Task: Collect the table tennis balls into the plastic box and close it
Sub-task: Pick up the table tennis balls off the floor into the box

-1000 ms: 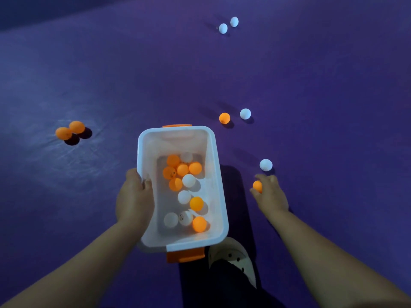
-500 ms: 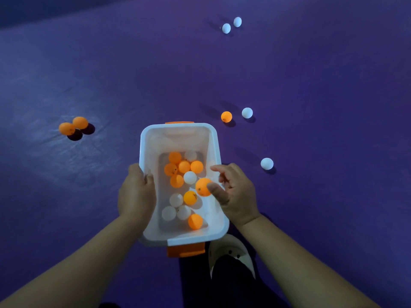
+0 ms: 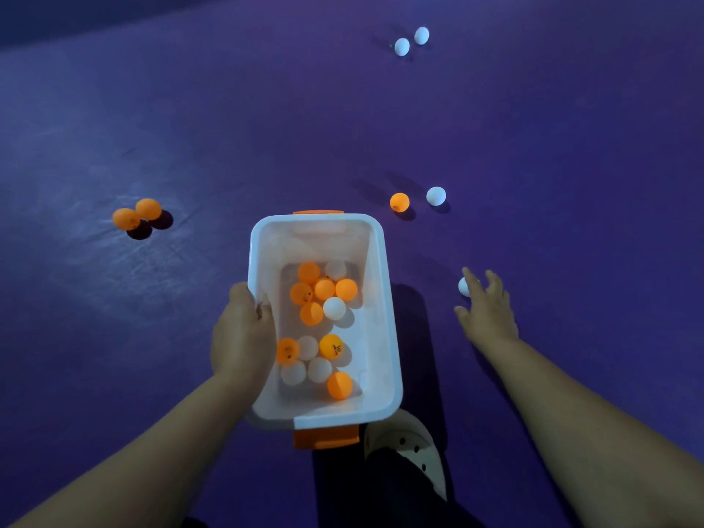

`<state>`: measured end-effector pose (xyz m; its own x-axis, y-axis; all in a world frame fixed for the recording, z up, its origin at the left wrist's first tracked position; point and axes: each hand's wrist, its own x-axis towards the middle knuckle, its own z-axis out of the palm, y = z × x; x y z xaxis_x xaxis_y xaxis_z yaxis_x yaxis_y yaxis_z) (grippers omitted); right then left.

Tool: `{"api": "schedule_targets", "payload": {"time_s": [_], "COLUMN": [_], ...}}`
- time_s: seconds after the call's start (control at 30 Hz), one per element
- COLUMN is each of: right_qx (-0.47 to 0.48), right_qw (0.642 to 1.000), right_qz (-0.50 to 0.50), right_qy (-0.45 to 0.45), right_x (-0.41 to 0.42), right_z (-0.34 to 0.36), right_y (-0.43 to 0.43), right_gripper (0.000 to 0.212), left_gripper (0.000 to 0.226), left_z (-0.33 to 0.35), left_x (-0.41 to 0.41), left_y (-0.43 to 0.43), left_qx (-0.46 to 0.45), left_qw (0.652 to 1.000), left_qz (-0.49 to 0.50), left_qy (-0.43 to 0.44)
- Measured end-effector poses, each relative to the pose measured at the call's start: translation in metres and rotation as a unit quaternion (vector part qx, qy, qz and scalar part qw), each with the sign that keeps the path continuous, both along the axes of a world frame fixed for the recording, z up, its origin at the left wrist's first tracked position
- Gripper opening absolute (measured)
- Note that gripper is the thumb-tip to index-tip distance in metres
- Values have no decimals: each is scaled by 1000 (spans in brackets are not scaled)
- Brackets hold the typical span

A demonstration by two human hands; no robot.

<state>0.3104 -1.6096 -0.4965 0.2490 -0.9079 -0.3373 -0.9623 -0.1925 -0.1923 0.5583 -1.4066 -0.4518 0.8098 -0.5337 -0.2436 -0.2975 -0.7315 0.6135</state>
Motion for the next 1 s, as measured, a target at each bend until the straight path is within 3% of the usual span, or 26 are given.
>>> {"api": "schedule_targets", "payload": {"time_s": [0.1,0.3,0.4,0.5,0.57,0.67,0.77,0.83,0.9,1.0], "right_qx": [53,55,8,-32,-64,-111,-147,-137,-87,-17], "right_qw": [998,998,992,960,937,917,920,930,943,938], "right_qz": [22,-8,10,16,80,181,167,115,60,10], "right_qy": [13,-25,-123,-279,-334,-338,-321,-321,-316,-346], "right_x": [2,5,20,41,53,67,75,79,84,96], "right_z": [-5,-5,9,34,48,55,51,46,39,35], "right_y": [-2,1,16,44,63,78,81,80,74,65], "right_gripper": [63,43,28,36,47,68,75,68,46,26], "left_gripper": [11,11,11,10,10,9,11,12,11,11], "left_z": [0,3,2,3,3,3,3,4,6,6], "left_x": [1,0,0,0,-1,-1,0,1,1,2], "left_y": [-1,-2,-1,0,0,0,0,1,1,1], "left_qx": [9,10,7,9,14,17,19,18,17,5], "left_qw": [1000,1000,1000,1000,1000,1000,1000,1000,1000,1000], "left_qz": [8,6,3,0,-2,-2,-3,-1,0,5], "left_qy": [-6,0,-2,-4,-6,-13,-18,-15,-6,10]}}
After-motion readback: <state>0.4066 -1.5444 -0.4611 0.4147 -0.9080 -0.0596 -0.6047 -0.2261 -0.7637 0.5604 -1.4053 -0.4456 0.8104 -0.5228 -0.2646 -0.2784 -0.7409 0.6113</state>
